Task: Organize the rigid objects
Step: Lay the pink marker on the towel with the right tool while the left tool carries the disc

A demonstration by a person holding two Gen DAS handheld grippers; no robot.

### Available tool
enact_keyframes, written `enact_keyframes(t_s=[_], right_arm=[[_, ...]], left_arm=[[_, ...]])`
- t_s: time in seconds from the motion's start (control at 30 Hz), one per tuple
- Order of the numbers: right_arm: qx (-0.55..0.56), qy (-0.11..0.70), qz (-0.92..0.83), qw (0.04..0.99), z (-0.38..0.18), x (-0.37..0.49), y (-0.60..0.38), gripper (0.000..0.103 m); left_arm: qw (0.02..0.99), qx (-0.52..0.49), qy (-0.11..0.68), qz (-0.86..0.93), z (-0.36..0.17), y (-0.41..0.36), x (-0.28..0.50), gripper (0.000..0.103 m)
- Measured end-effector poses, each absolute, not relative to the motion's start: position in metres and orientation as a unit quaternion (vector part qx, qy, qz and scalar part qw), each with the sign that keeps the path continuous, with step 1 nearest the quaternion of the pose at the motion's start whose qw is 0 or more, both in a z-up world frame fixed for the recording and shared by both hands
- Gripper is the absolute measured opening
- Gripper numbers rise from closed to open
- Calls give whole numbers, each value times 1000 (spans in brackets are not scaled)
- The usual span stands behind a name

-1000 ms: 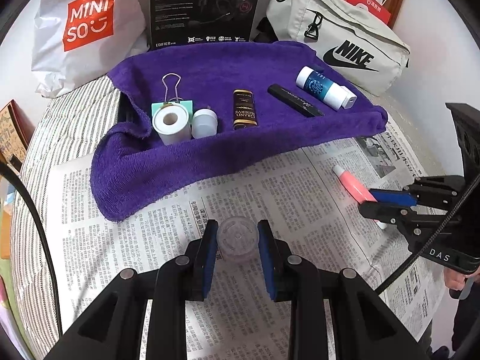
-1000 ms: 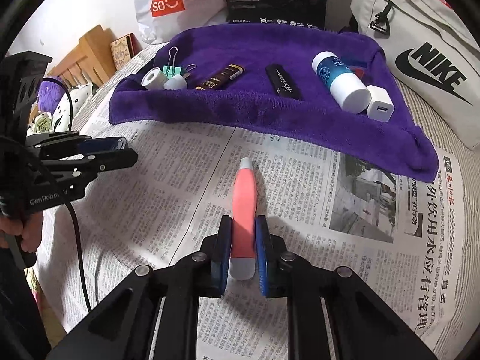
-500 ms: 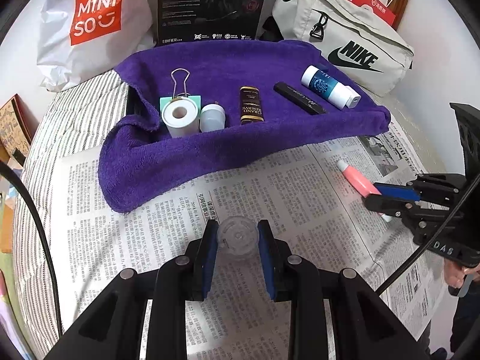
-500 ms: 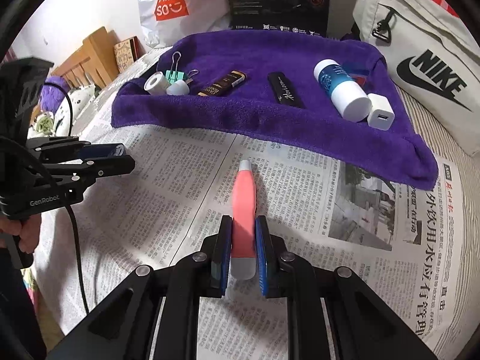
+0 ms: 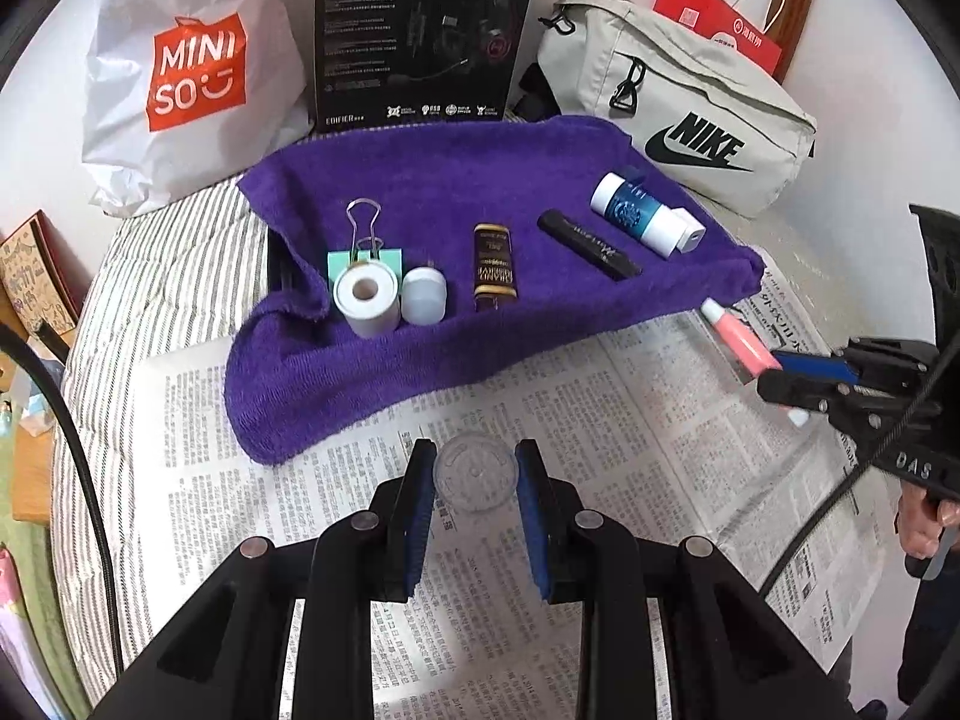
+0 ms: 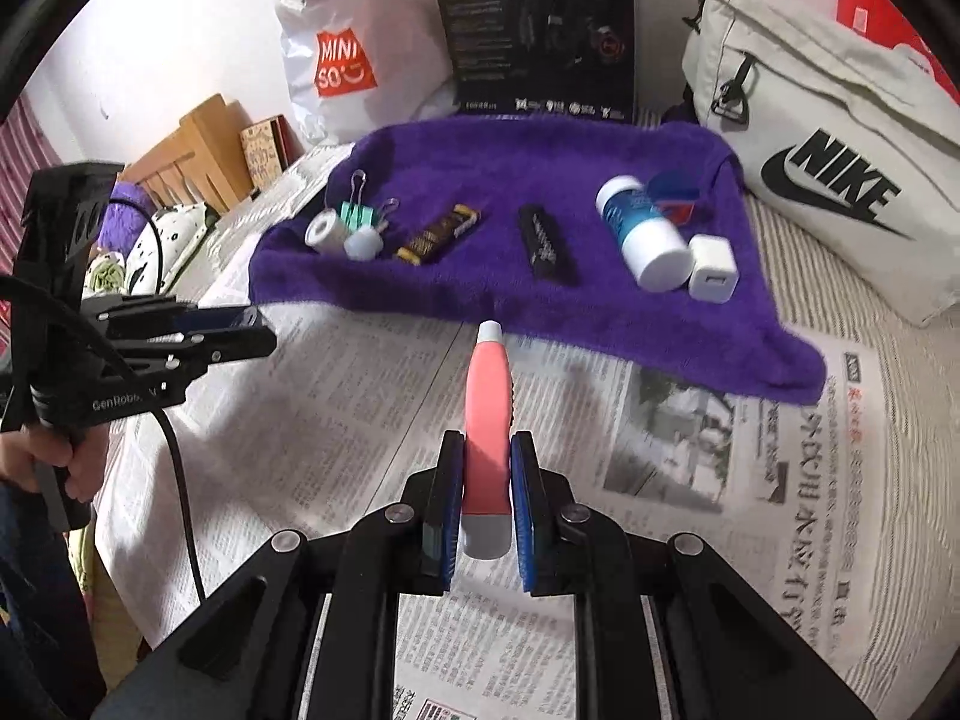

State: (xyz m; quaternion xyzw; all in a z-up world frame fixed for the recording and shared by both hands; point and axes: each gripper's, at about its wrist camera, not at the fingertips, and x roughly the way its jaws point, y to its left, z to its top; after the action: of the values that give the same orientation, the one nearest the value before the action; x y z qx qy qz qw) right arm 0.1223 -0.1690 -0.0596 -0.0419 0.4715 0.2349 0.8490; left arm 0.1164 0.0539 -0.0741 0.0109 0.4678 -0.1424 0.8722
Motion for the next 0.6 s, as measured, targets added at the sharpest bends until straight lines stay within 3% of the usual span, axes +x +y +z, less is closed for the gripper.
enact_keyframes(t_s=[0.6], right_arm=[[-70,476,224,847,-56,225,-154,15]], left_arm=[[877,11,460,-140,-47,51,151,26]])
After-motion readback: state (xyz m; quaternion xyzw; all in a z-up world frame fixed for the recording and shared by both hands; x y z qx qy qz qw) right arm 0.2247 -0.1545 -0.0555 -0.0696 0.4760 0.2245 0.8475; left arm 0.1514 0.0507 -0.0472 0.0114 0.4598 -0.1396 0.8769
